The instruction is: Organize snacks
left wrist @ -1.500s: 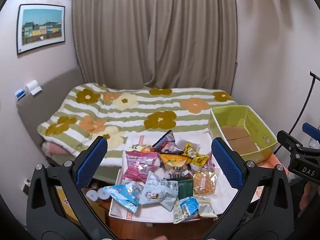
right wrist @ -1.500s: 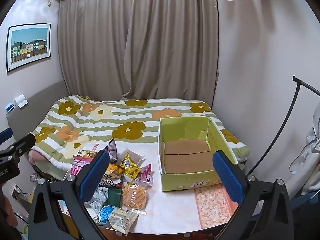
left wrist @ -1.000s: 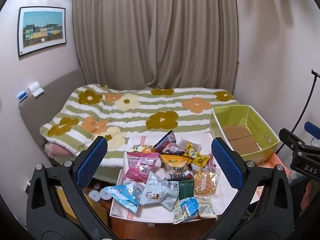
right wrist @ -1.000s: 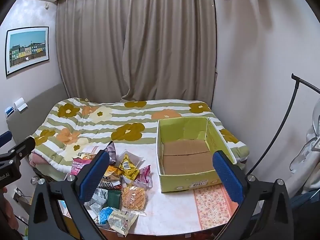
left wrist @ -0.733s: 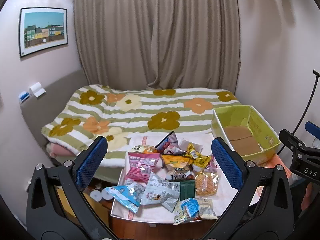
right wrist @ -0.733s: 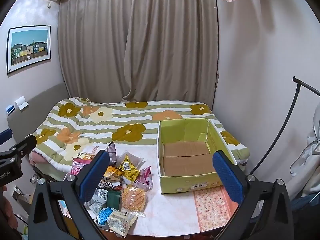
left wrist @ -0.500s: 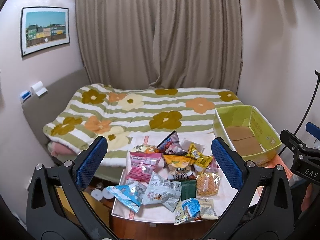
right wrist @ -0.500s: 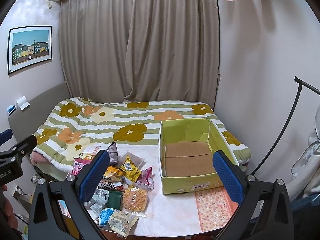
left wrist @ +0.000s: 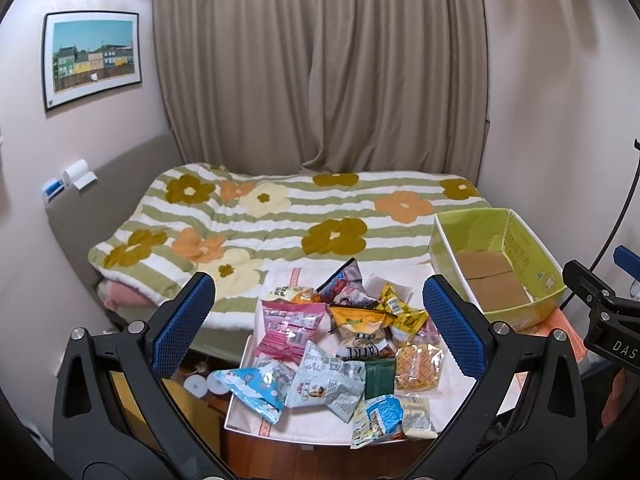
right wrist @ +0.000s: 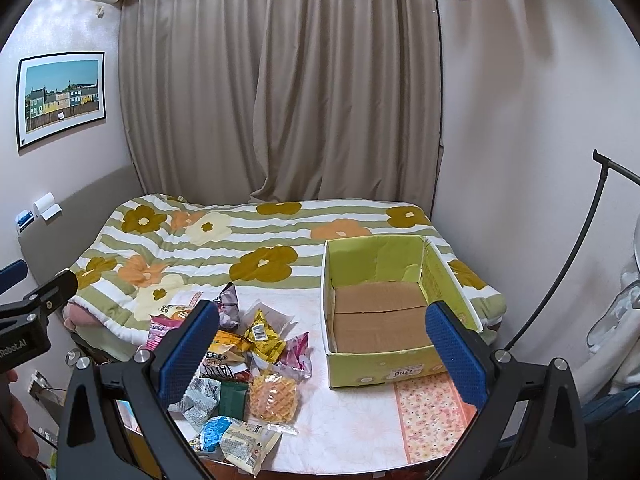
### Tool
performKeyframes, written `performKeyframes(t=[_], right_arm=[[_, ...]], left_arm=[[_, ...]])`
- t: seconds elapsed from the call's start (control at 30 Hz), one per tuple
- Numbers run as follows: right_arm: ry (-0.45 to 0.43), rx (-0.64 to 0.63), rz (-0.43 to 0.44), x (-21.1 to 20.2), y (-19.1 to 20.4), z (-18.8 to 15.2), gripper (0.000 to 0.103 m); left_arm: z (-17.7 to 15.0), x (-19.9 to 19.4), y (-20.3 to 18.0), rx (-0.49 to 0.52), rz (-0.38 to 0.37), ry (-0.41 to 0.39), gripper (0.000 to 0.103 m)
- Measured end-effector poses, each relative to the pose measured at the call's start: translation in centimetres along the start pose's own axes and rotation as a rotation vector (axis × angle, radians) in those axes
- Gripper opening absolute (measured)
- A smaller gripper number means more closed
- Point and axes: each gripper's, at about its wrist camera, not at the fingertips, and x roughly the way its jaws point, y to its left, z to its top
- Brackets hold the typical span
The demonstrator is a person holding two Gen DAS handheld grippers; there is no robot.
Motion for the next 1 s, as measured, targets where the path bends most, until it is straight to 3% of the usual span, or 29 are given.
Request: performKeyframes(t=[1.0], right_arm=[[0.017, -0.003, 0.006, 0.17, 0.86, -0.29, 0.103]], left_arm=[[0.25, 0.57, 0.11, -0.001, 0.006, 0.033, 0.103]])
